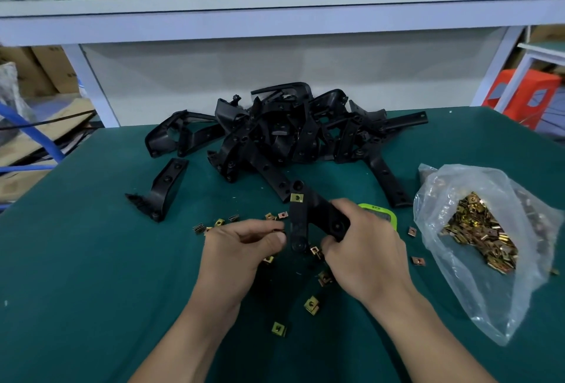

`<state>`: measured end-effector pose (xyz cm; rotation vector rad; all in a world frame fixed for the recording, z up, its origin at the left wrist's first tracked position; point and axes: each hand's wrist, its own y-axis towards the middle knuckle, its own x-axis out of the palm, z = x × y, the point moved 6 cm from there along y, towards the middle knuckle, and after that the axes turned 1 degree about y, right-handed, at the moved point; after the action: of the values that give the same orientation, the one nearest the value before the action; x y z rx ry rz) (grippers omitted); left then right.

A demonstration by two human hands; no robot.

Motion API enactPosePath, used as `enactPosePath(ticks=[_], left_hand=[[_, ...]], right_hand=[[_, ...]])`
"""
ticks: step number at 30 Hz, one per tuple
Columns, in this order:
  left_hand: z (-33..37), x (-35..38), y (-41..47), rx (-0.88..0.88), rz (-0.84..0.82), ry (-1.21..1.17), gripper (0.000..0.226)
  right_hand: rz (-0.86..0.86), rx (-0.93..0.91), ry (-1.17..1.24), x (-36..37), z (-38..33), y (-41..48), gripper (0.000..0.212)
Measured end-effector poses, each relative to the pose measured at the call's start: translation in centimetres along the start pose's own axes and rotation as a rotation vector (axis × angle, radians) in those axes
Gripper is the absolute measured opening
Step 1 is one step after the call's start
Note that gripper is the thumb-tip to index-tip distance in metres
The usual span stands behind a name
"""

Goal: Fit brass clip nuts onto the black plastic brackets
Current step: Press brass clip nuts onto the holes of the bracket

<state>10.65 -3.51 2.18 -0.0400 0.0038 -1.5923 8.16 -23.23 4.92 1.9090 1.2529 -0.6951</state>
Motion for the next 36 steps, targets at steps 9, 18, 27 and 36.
enactPosePath(ticks=[9, 18, 27, 36], left_hand=[[-0.2, 1.0, -0.3, -0.135, -0.157, -0.159, 0.018], [-0.4, 0.7, -0.1, -0.134, -0.176, -0.136, 0.015], [-0.4, 1.3, -0.4, -0.117, -0.112, -0.043, 0.017], [-0.3, 1.2, -0.2, -0.135, -0.103, 0.014, 0.023]], right_hand=[[0.017, -0.02, -0.045, -0.1, 0.1, 0.2, 0.027], [0.005, -0.034, -0.074, -0.2, 0.1, 0.4, 0.033], [0.012, -0.019, -0.068, -0.2, 0.0, 0.1, 0.03], [-0.022, -0.041, -0.053, 0.0, -0.2, 0.1, 0.041]])
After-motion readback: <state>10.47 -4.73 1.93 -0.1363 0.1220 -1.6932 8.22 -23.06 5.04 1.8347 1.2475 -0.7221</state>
